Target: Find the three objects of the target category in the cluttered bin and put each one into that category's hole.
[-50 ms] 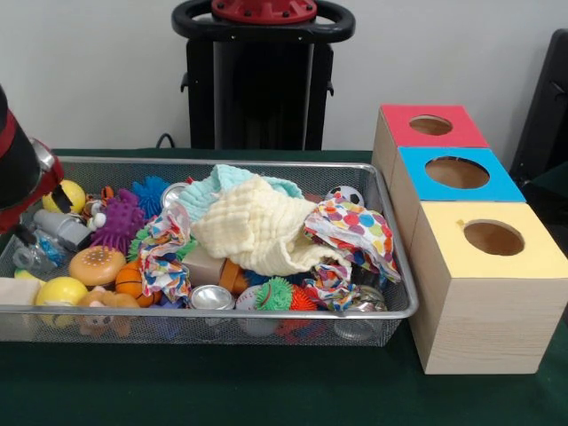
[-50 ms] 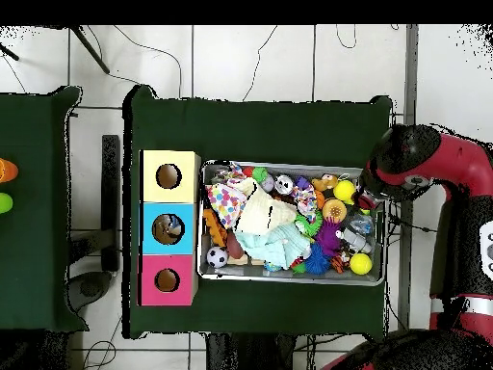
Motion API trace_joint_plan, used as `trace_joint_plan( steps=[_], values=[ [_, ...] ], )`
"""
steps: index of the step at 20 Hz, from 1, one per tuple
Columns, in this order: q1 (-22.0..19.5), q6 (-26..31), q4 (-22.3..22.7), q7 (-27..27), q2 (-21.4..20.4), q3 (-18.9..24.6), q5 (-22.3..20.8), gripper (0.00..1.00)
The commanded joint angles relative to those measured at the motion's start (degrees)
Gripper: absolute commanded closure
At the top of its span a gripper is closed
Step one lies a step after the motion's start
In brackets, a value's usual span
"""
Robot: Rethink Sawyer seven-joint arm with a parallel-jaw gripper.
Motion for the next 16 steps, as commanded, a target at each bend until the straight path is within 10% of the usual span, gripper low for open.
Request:
trace_joint_plan(
  steps=[1, 16],
  values=[
    [1.04, -3.36, 2.43, -8.56, 2.21, -0.31, -1.04, 0.00],
    [-0.83, -0.85, -4.89, -15.07, 6.98, -0.16, -3.34, 0.00]
  ],
)
